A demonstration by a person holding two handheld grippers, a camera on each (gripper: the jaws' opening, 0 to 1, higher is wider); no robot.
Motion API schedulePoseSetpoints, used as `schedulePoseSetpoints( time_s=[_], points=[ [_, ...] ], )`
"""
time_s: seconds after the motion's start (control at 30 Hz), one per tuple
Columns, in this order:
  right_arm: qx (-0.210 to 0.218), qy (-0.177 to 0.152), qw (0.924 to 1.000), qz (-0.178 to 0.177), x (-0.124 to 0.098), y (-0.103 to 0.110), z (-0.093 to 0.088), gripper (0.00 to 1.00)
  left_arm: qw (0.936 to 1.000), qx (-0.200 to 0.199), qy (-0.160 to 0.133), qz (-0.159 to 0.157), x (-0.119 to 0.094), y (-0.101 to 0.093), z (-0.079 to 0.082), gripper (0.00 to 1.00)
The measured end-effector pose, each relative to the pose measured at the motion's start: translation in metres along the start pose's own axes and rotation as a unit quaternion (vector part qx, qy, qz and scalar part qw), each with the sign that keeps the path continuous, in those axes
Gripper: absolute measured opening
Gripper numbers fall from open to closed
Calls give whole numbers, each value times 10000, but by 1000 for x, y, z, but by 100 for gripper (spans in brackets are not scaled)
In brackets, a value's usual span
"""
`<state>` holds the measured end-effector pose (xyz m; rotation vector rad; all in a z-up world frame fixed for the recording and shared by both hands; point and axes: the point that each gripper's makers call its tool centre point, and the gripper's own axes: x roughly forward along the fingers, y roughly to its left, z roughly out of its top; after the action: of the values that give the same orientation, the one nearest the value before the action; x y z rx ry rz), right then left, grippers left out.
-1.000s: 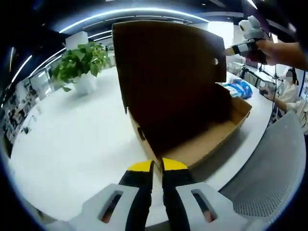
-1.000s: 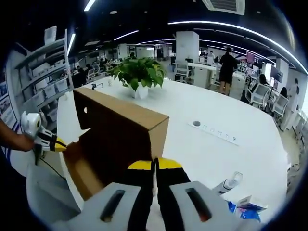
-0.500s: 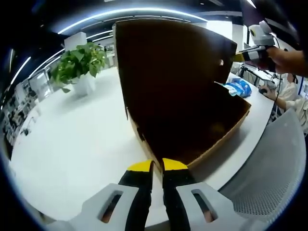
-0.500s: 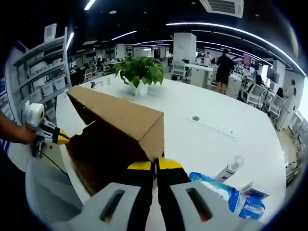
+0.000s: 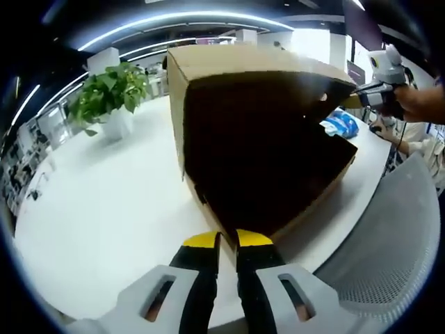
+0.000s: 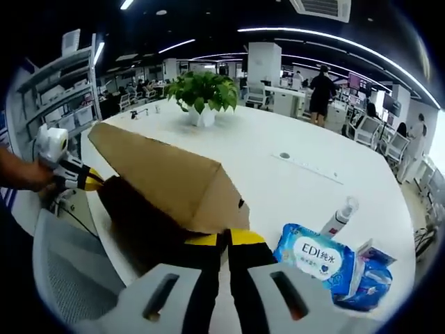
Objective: Operate the shoe box by opening the lid, removing the specified soft item, and placing it in the target area until the item is outside and the box remains undamaged.
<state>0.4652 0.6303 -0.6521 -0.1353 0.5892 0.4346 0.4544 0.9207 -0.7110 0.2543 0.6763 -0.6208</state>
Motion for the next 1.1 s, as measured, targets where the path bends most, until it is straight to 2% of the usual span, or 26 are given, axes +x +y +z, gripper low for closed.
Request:
schedulePoseSetpoints(
  time_s=[0.37, 0.7, 0.8, 0.97, 1.03, 1.1],
  points=[
    [188, 249, 9994, 144, 3, 16, -28, 0, 9999, 43, -84, -115, -19, -6, 3, 7],
    [284, 384, 9985, 264, -6, 34, -48, 0, 9994, -85, -216, -269, -30, -21, 3, 9],
    [323, 445, 9981, 279, -7, 36, -55, 1, 9995, -66, -203, -247, -32, -24, 0, 10],
    [269, 528, 9977, 324, -10, 43, -62, 2, 9989, -388, 26, -260, -36, -29, -17, 11],
    [263, 570, 9975, 332, -11, 45, -66, 2, 9991, -361, 56, -227, -37, -31, -21, 11],
    [433, 611, 9967, 321, -13, 45, -69, 2, 9988, -433, 104, -226, -37, -32, -25, 12]
  ],
)
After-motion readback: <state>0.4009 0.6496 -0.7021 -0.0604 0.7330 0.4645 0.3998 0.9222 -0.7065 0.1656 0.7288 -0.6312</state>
